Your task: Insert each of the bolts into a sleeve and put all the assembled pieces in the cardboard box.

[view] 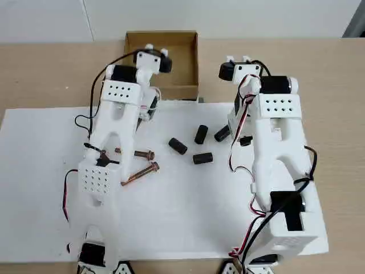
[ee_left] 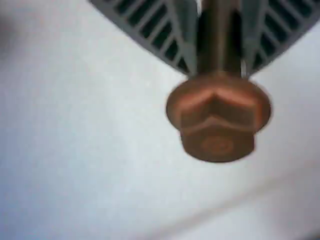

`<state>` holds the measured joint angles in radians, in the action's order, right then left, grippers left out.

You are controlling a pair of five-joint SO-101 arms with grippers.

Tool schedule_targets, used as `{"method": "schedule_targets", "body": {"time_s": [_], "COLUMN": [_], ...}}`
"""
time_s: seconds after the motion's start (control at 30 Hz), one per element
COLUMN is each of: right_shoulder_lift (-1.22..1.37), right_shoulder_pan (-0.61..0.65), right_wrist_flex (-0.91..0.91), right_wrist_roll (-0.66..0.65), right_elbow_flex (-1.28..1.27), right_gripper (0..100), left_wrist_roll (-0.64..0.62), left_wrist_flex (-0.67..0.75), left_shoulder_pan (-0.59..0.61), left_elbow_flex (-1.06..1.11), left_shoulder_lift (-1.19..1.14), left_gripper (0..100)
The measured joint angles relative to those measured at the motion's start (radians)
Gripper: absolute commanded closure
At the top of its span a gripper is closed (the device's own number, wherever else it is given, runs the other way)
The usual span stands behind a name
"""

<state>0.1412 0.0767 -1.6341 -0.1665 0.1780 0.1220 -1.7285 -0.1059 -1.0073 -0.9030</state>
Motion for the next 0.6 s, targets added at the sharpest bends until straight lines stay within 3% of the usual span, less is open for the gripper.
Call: {"method": "schedule_targets", "body": {"time_s": [0.23,0.6], "right_shoulder_lift": [-0.163,-0.4], "right_shoulder_pan": [0.0,0.0], "right_wrist_flex": [-0.009,-0.028], "right_wrist_roll": [0.005,0.005], "right_elbow_flex": [-0.002,-0.163], "right_gripper": [99.5,99.5], "left_wrist_roll": [-0.006,-0.002], "left_wrist_flex": [-0.006,-0.006], "left_shoulder_pan": [-0.002,-0.043], "left_elbow_flex": [0.066,0.497], "left_shoulder_lift": [0.15,0.675], "left_gripper": [100,100]}}
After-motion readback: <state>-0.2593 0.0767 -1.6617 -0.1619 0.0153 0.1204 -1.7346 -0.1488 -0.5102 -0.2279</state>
